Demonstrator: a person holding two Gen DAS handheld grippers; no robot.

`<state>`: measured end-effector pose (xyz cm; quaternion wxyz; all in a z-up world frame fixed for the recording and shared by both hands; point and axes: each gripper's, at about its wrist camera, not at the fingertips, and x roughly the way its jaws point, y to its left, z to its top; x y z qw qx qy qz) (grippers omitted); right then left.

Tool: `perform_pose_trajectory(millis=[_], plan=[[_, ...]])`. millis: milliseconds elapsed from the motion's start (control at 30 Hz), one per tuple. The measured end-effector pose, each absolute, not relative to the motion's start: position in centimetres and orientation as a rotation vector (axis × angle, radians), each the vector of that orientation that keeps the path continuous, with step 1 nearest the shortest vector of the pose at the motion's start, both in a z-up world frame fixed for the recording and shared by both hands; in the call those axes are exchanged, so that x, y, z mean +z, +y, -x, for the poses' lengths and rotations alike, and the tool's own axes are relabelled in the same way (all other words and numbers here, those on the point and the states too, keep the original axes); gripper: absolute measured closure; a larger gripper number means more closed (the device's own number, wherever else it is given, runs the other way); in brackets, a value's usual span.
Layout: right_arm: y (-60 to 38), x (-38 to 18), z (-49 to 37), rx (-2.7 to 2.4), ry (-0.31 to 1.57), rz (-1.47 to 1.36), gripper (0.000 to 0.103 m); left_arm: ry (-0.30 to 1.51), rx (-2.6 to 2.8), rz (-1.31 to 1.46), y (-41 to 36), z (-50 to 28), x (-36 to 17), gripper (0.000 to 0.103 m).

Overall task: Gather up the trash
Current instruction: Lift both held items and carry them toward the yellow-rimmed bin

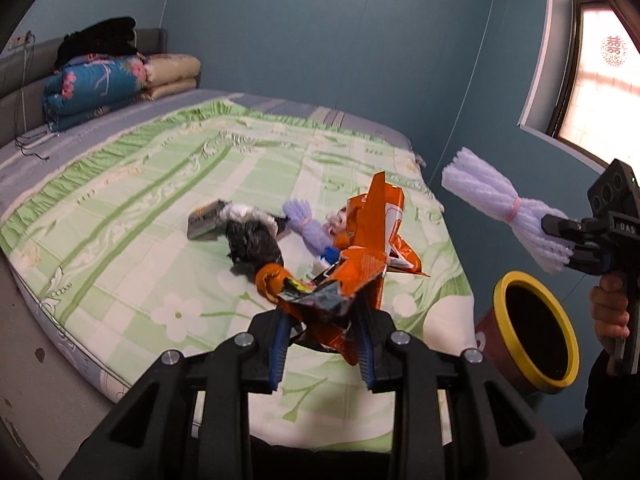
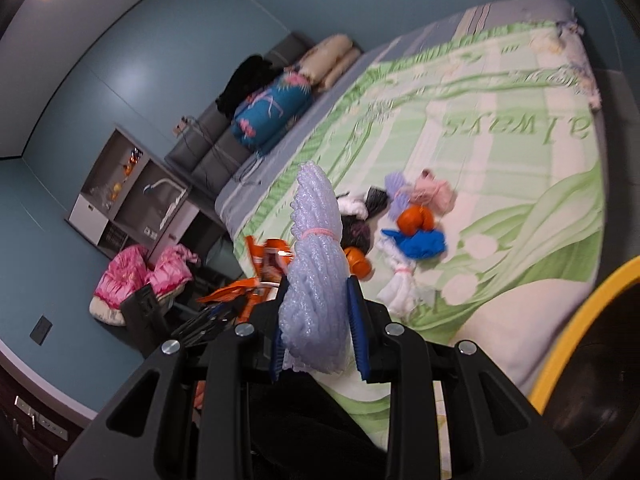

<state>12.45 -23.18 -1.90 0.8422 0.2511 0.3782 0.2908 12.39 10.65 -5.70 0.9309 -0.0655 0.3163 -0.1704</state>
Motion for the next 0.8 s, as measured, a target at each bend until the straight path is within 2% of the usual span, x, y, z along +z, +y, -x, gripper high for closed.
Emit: perform_pose_trajectory(millis=[367, 800], plan=[[-27.5, 0.8, -8.9, 0.526, 0.666, -0.526, 0.077, 0.538, -0.386, 0.106, 6.5, -9.5, -0.1, 0.076], [-32.8, 1.8, -5.4, 0.31, 0.605, -0.52, 0.077, 0.575, -0.52, 0.025, -1.8, -10.2, 2.4, 0.076]])
